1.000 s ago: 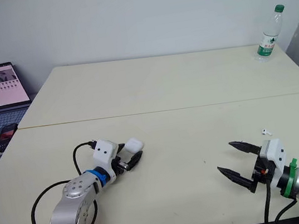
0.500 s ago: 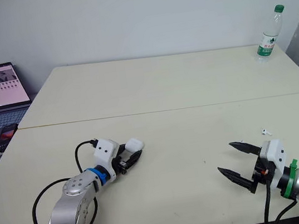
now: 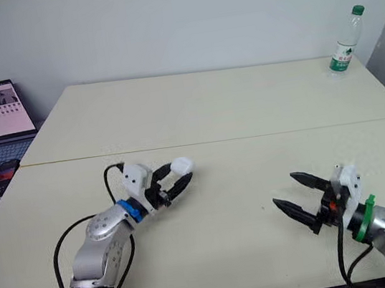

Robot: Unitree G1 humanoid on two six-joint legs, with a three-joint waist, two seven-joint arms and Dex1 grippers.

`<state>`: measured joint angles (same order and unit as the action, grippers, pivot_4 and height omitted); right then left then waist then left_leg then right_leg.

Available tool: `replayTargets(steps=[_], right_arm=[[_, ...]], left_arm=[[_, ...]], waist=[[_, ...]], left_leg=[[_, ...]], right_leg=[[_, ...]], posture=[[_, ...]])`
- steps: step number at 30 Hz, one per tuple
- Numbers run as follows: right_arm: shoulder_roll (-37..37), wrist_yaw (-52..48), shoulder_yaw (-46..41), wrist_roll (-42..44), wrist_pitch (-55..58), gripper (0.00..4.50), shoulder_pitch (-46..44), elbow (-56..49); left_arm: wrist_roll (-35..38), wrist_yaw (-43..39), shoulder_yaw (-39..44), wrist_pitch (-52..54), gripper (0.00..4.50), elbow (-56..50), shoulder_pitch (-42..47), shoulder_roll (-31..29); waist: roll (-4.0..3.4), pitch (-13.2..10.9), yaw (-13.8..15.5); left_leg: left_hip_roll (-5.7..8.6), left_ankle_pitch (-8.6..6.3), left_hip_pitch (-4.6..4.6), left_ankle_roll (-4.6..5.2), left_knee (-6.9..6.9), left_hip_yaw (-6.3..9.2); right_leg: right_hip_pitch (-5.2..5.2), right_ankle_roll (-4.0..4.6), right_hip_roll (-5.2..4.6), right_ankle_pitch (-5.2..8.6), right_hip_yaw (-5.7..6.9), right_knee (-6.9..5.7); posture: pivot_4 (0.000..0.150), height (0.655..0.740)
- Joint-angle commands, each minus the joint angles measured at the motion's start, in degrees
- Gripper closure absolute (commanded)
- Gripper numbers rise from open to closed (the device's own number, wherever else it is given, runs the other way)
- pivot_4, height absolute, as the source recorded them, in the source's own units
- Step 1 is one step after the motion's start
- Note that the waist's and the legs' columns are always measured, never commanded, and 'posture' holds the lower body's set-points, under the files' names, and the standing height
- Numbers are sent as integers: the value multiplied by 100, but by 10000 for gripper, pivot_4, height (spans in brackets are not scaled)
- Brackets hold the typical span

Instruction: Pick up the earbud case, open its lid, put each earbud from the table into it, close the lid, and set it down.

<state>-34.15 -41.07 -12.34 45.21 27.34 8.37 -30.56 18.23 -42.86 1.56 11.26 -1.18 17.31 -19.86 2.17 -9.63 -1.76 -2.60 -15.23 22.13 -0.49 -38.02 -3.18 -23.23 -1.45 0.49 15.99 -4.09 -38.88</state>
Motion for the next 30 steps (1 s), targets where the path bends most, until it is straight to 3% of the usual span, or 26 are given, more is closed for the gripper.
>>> replayTargets(steps=[1,6,9,12,16,22,29,30], right_arm=[[-136,829,-191,946,938,0,-510,-387],[-435,2041,-141,2224,2345,0,-1362,-194],[-330,3171,-52,3489,2817,0,-1953,131],[-185,4611,149,4834,2722,0,-2392,441],[-6,5793,408,5784,2330,0,-2676,471],[272,6557,668,6179,1844,0,-2845,394],[461,6745,882,6090,1670,0,-2925,374],[471,6743,900,6060,1660,1804,-2936,381]], left_arm=[[240,-442,-141,-407,17951,202,408,181],[288,-857,-432,-657,17951,485,812,505],[219,-1051,-676,-854,17951,691,1032,731],[222,-1040,-780,-967,17951,788,1162,975],[142,-862,-831,-1068,17951,787,1143,1174],[53,-605,-850,-1096,17951,729,1035,1323],[32,-514,-879,-1097,17951,722,973,1317],[-7,-519,-904,-1126,17955,740,969,1294]], waist=[[1,0,0],[2,-1,3],[5,-3,-5],[5,-3,-2],[5,-3,-7],[5,-2,-6],[4,-2,-6],[3,-2,-5]], left_leg=[[0,0,1,0,0,-1],[5,0,24,0,-1,3],[5,0,39,1,-2,7],[5,0,56,1,-5,21],[5,0,72,2,-4,23],[4,0,78,1,-5,30],[2,0,76,2,-6,30],[2,0,77,2,-6,31]], right_leg=[[0,0,2,0,-1,0],[-6,-1,2,-5,0,15],[-18,21,16,-19,1,15],[-23,20,28,-20,9,18],[-38,20,29,-20,9,18],[-40,17,29,-21,14,19],[-41,17,29,-22,14,18],[-41,17,29,-22,15,18]], posture=[[1500,7362],[1500,7362],[1500,7362],[1500,7362],[1500,7362],[1500,7362],[1500,7362],[1500,7362]])
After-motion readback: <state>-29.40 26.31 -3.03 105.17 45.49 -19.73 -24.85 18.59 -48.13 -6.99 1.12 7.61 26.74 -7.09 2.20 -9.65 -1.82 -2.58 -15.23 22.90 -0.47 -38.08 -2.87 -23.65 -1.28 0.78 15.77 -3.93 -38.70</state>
